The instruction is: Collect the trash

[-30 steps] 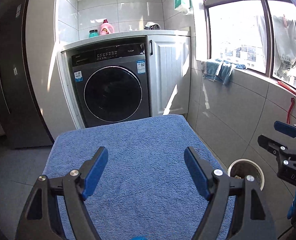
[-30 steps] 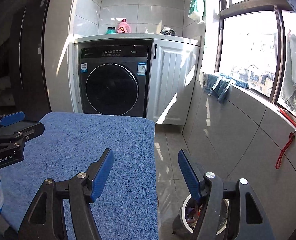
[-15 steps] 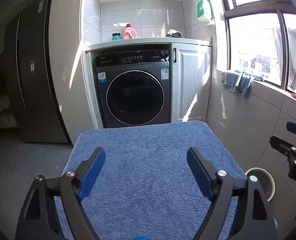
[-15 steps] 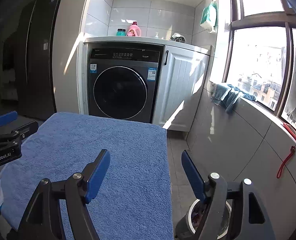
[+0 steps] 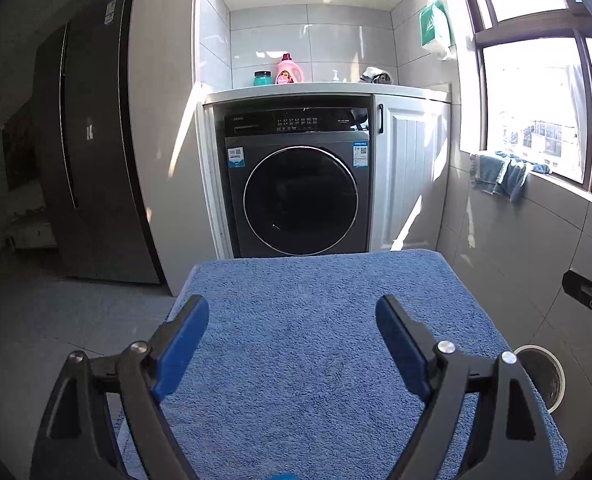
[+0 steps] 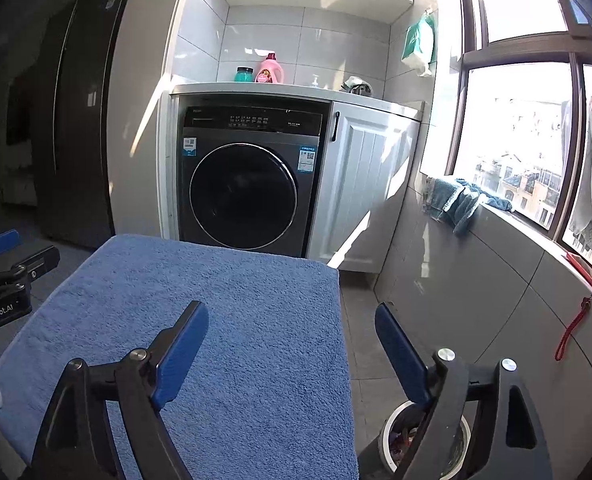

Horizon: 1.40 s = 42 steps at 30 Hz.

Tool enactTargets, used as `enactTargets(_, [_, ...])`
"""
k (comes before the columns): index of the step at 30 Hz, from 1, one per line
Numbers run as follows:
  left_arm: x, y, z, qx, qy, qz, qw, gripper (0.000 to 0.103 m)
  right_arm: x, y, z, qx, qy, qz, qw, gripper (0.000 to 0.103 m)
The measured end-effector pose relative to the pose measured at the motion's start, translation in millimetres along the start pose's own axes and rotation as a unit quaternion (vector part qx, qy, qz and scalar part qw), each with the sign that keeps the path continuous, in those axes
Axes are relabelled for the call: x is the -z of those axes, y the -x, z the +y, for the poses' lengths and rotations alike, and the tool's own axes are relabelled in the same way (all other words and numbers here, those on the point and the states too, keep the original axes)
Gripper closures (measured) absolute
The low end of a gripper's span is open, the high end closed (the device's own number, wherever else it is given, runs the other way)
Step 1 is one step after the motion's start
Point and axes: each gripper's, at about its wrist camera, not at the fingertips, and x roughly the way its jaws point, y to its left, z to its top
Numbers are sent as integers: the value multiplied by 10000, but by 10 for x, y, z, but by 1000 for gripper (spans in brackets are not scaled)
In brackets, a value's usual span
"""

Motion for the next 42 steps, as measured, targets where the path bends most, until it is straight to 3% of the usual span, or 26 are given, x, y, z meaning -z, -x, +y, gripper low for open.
enactTargets(32, [5,559,-56,-228,-89,-420,9988,15,80,488,-93,-24,-202,-394,9990,13])
enactTargets(42, [26,718,-72,-90,-102,-573,9983,14,93,668,-25,174,-313,-274,9990,12])
